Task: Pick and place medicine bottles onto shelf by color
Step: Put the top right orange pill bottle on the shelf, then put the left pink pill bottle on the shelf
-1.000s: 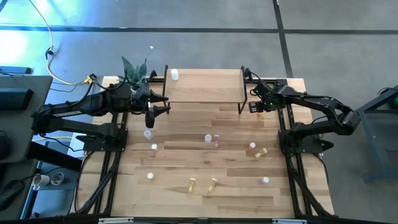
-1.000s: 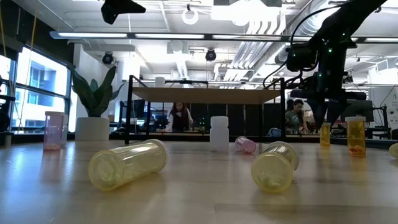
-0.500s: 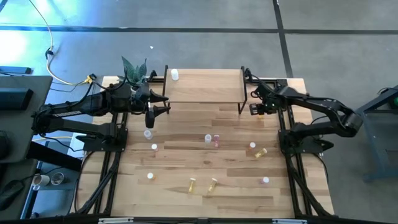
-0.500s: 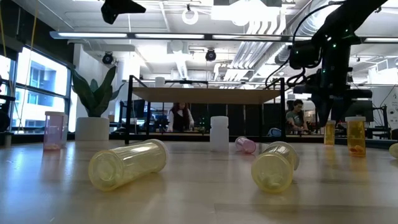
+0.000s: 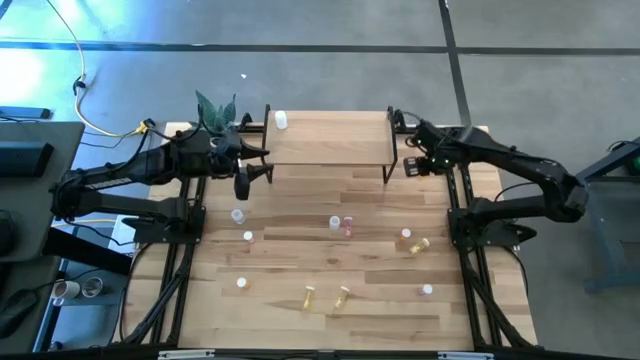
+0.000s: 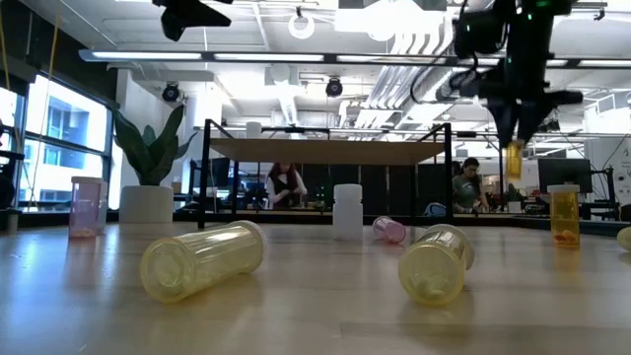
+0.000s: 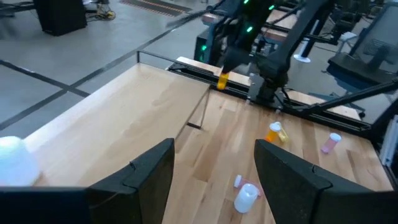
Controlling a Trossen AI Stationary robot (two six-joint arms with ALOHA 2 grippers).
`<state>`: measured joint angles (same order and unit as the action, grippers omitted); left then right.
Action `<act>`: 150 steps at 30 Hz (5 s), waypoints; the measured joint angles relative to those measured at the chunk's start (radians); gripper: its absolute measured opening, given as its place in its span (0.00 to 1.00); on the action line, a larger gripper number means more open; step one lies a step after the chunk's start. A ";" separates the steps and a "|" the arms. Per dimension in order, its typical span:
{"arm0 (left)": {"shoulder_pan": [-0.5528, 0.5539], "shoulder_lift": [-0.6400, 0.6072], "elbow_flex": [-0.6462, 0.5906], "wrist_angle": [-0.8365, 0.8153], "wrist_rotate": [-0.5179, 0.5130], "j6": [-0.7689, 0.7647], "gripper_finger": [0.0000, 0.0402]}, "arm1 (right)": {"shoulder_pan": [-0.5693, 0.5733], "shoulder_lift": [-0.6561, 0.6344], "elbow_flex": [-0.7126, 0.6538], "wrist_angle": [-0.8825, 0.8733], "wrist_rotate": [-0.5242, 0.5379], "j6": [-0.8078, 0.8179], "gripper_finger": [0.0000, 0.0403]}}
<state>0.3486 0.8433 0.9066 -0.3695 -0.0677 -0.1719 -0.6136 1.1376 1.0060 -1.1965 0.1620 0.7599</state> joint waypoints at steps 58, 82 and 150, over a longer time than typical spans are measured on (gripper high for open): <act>0.104 0.000 0.000 -0.009 0.000 -0.001 0.53 | -0.070 0.853 1.104 -0.236 -0.024 -0.695 0.27; 0.104 0.000 0.000 -0.009 0.001 -0.001 0.53 | -0.067 0.865 1.104 -0.224 -0.060 -0.701 0.27; -0.362 -0.079 -0.156 -0.457 -0.030 -0.270 0.53 | 0.139 0.620 1.308 -0.374 0.223 -0.470 0.43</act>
<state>-0.0130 0.7645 0.7502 -0.8260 -0.0976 -0.4423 -0.4744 1.7579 2.3143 -1.5702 0.3852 0.2895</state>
